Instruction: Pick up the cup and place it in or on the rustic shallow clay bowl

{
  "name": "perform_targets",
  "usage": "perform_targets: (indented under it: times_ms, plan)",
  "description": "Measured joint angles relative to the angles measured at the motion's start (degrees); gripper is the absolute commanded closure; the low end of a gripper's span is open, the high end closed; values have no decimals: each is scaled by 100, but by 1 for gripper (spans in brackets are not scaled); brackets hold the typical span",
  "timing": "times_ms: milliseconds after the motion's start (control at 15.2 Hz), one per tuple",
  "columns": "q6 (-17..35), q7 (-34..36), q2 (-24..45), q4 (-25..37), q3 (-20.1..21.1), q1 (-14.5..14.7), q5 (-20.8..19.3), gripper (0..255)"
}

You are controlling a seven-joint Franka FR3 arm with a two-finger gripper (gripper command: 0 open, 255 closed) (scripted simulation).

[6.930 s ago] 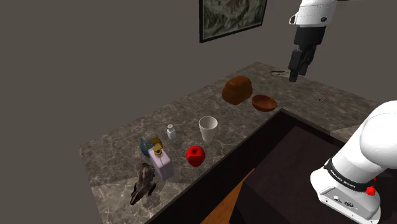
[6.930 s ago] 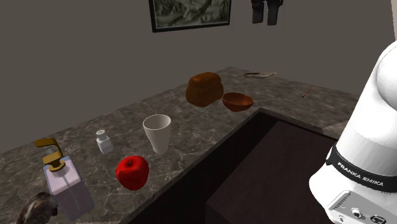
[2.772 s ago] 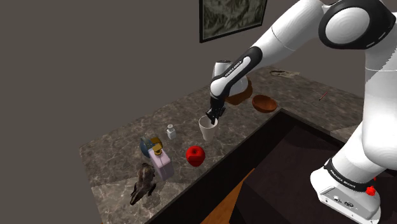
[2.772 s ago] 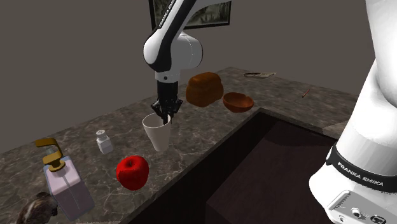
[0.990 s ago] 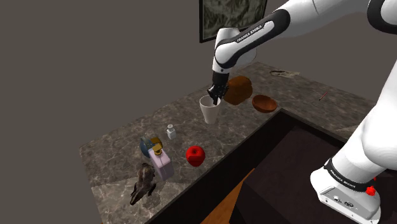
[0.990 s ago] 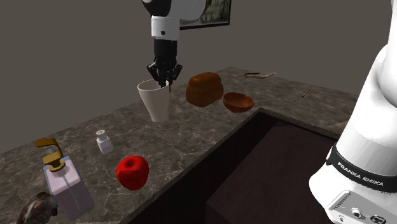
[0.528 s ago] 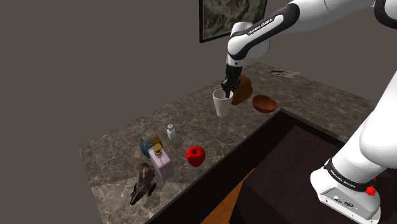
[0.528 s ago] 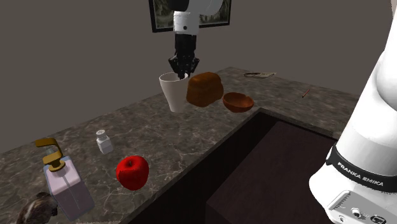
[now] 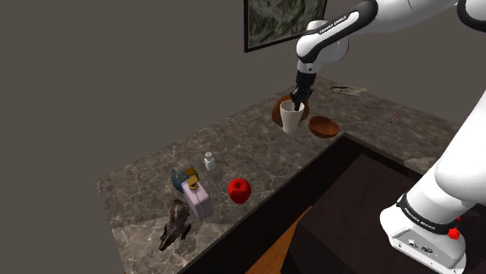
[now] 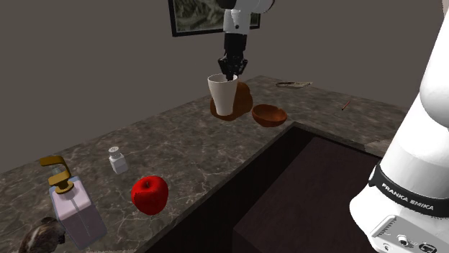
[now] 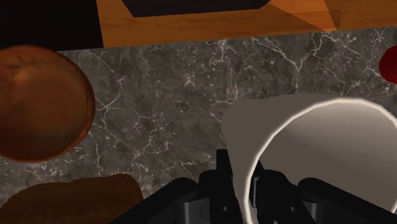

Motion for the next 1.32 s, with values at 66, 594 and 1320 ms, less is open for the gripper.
perform_targets:
  times_ms: [66, 594, 1320]
  plan:
    - [-48, -128, 29, 57, -60, -78, -6, 255]
    - [-506, -1109, 305, 637, -509, -692, -37, 255]
    - [-1277, -2400, 1221, 2117, -981, -1626, 75, 255]
